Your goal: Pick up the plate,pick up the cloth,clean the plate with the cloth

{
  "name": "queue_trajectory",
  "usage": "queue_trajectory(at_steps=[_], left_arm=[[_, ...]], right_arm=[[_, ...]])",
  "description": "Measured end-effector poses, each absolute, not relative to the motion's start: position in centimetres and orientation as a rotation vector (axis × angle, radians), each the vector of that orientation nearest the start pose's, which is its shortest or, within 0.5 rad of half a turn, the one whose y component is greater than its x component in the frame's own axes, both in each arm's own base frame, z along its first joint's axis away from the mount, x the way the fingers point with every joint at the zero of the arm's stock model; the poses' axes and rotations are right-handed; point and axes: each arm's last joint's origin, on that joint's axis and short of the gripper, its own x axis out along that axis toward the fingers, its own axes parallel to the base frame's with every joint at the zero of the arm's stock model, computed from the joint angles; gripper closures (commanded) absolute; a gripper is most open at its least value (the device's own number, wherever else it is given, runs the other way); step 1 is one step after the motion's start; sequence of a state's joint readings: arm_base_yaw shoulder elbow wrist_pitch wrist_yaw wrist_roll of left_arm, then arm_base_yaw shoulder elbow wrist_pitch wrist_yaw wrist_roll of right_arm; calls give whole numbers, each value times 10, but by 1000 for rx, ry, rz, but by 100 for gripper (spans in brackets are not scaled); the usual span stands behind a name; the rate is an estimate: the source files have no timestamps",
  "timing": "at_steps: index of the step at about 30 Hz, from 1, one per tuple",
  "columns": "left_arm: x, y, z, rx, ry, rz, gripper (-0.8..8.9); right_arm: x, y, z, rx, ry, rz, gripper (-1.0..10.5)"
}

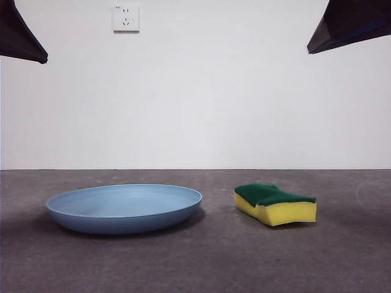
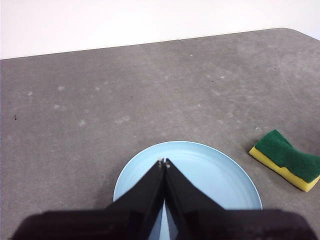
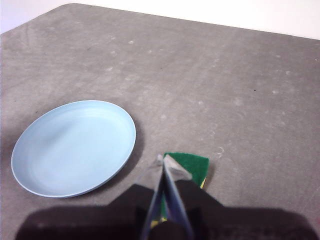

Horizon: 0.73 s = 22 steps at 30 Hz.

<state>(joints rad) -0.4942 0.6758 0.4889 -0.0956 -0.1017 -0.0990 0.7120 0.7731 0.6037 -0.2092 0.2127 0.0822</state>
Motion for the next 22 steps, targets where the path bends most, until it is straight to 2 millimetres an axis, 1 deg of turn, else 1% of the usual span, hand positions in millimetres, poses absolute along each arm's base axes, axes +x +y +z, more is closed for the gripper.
queue_trajectory(at_steps=[6,9,13,17,19,22], left_arm=[[141,-73,255,-13,292,-376,817],[137,-70,255,4,295,-362,817],[130,-59,264,23,226,-322,817],[122,-44,272,7,144,-245,817],[117,-36,268,1,120,-204,817],[110,-27,253,-6,103,-144,817]], right_arm=[[134,108,270,-91,362,478,946],[134,108,270,-91,362,478,946],[134,108,270,-91,362,478,946],[134,108,270,-91,362,478,946],[134,108,270,-91,362,478,946],[134,108,270,-91,362,478,946]])
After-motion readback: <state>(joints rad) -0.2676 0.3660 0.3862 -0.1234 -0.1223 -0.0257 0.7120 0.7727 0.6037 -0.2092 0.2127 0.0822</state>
